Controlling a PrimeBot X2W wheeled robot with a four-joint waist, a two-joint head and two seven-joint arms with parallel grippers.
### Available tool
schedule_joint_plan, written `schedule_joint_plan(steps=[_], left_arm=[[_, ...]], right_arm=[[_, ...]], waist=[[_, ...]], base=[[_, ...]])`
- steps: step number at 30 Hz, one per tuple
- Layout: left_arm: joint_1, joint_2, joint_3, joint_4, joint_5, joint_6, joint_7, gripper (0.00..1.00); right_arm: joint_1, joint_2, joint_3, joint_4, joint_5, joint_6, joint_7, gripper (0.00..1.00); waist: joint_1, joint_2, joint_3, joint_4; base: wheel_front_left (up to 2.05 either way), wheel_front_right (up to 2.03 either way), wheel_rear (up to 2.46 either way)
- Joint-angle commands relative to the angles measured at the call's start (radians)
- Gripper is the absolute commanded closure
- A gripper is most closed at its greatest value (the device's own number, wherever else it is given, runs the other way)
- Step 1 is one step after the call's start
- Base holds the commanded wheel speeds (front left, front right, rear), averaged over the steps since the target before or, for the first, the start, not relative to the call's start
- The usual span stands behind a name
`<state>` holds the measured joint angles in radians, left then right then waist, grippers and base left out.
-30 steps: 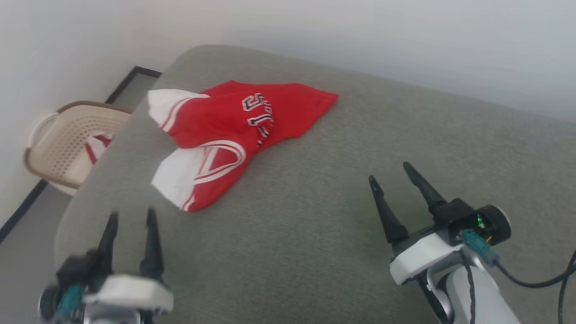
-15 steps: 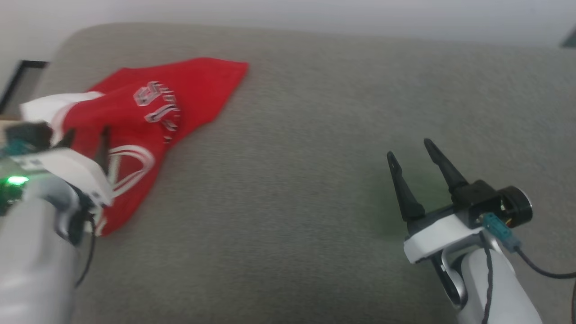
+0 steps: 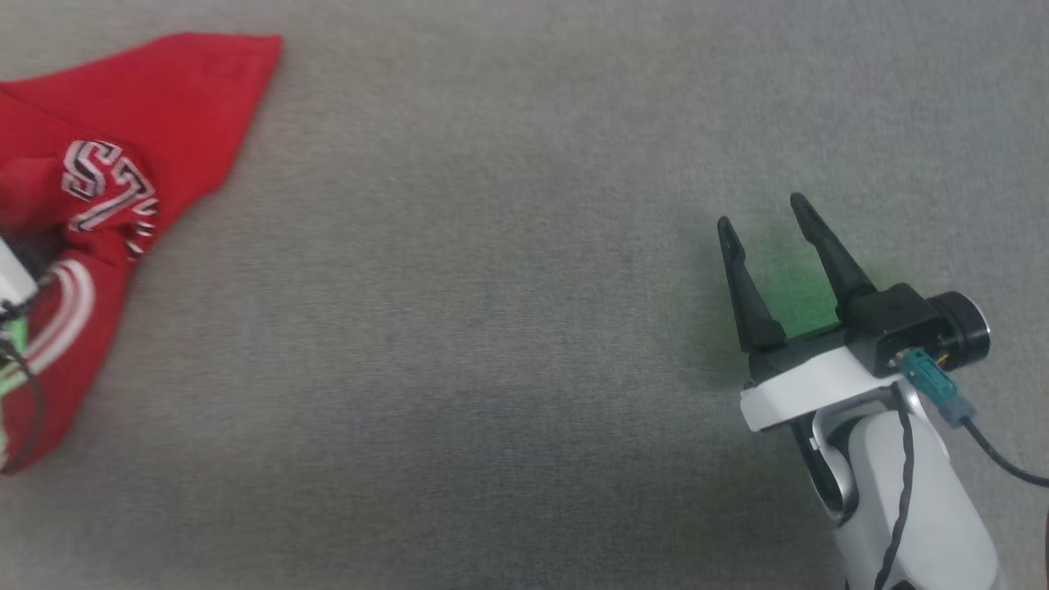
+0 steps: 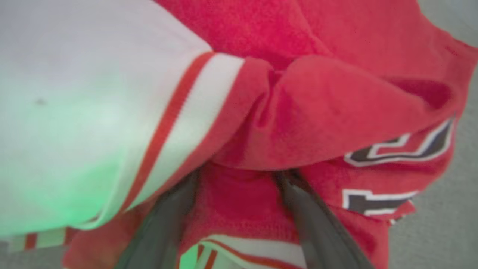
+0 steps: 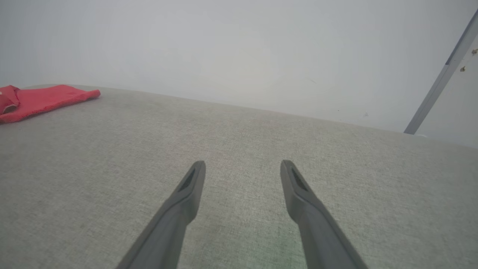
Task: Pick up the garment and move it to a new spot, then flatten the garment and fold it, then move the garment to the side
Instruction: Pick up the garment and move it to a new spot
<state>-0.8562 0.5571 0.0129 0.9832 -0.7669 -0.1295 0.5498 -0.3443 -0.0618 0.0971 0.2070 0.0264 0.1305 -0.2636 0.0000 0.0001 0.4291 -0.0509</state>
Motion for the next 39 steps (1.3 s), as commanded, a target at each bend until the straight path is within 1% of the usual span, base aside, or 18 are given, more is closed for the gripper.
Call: schedule_joint_plan(steps=[1, 5, 6, 7, 8, 10, 14, 19, 21, 22, 24, 28, 30, 34, 38, 39], left_arm=[[0.038, -0.043, -0.027, 0.044, -0.015, -0.001, 0.036, 0.00], [0.043, -0.062, -0.058, 0.074, -0.042, -0.001, 0.076, 0.00], [0.040, -0.066, -0.065, 0.074, -0.050, -0.001, 0.077, 0.12], [0.039, -0.070, -0.071, 0.073, -0.059, -0.001, 0.073, 0.58], [0.041, -0.072, -0.075, 0.072, -0.067, -0.001, 0.059, 1.00], [0.042, -0.056, -0.088, 0.056, -0.064, -0.001, 0.015, 1.00], [0.010, 0.009, -0.124, -0.004, -0.027, -0.001, -0.152, 1.00], [-0.028, 0.078, -0.232, -0.115, 0.011, -0.001, -0.314, 1.00], [-0.039, 0.092, -0.288, -0.161, 0.016, -0.001, -0.356, 1.00], [-0.049, 0.091, -0.318, -0.194, 0.016, -0.002, -0.372, 1.00], [-0.062, 0.094, -0.378, -0.262, 0.007, -0.002, -0.388, 1.00], [-0.084, 0.126, -0.517, -0.431, -0.024, -0.001, -0.380, 1.00], [-0.100, 0.142, -0.611, -0.548, -0.053, -0.001, -0.363, 1.00], [-0.146, 0.183, -0.778, -0.720, -0.105, -0.001, -0.313, 1.00], [-0.214, 0.169, -0.947, -0.834, -0.155, -0.001, -0.267, 1.00], [-0.214, 0.169, -0.947, -0.834, -0.155, -0.001, -0.267, 1.00]], right_arm=[[-0.015, 0.005, 0.000, -0.007, 0.000, 0.000, -0.001, 0.00], [-0.030, 0.008, -0.002, -0.019, -0.002, 0.000, -0.001, 0.00], [-0.033, 0.008, -0.004, -0.021, -0.004, 0.000, -0.001, 0.00], [-0.036, 0.009, -0.005, -0.023, -0.006, 0.000, -0.001, 0.00], [-0.037, 0.009, -0.004, -0.025, -0.008, 0.000, -0.001, 0.00], [-0.041, 0.010, -0.002, -0.025, -0.008, 0.000, -0.001, 0.00], [-0.038, 0.010, -0.008, -0.017, 0.001, 0.000, -0.001, 0.00], [-0.009, 0.011, -0.020, -0.008, 0.017, 0.000, -0.001, 0.00], [0.001, 0.012, -0.024, -0.007, 0.027, 0.000, -0.001, 0.00], [0.007, 0.011, -0.028, -0.008, 0.034, 0.000, -0.001, 0.00], [0.022, 0.011, -0.032, -0.010, 0.048, 0.000, -0.001, 0.00], [0.046, 0.011, -0.040, -0.017, 0.078, 0.000, -0.001, 0.00], [0.055, 0.011, -0.044, -0.022, 0.090, 0.000, -0.001, 0.00], [0.065, 0.012, -0.052, -0.033, 0.122, 0.000, -0.001, 0.00], [0.069, 0.012, -0.056, -0.044, 0.163, 0.000, -0.001, 0.00], [0.069, 0.012, -0.056, -0.044, 0.163, 0.000, -0.001, 0.00]], waist=[[0.0000, -0.0001, 0.047, -0.037], [0.0000, -0.0001, 0.069, -0.044], [0.0000, -0.0001, 0.072, -0.044], [0.0000, -0.0001, 0.072, -0.043], [0.0000, -0.0001, 0.070, -0.041], [0.0000, -0.0001, 0.060, -0.039], [0.0000, -0.0001, 0.014, -0.033], [0.0000, -0.0001, -0.057, -0.039], [0.0000, -0.0001, -0.083, -0.049], [0.0000, -0.0001, -0.094, -0.054], [0.0000, -0.0001, -0.114, -0.070], [0.0000, -0.0001, -0.135, -0.115], [0.0000, -0.0001, -0.134, -0.143], [0.0000, -0.0001, -0.113, -0.208], [0.0000, -0.0001, -0.078, -0.276], [0.0000, -0.0001, -0.078, -0.276]], base=[[0.00, 0.00, 0.00], [0.00, 0.00, 0.00], [0.00, 0.00, 0.00], [0.00, 0.00, 0.00], [0.00, 0.00, 0.00], [0.00, 0.00, 0.00], [0.00, 0.00, 0.00], [0.00, 0.00, 0.00], [0.00, 0.00, 0.00], [0.00, 0.00, 0.00], [0.00, 0.00, 0.00], [0.00, 0.00, 0.00], [0.00, 0.00, 0.00], [0.00, 0.00, 0.00], [0.00, 0.00, 0.00], [0.00, 0.00, 0.00]])
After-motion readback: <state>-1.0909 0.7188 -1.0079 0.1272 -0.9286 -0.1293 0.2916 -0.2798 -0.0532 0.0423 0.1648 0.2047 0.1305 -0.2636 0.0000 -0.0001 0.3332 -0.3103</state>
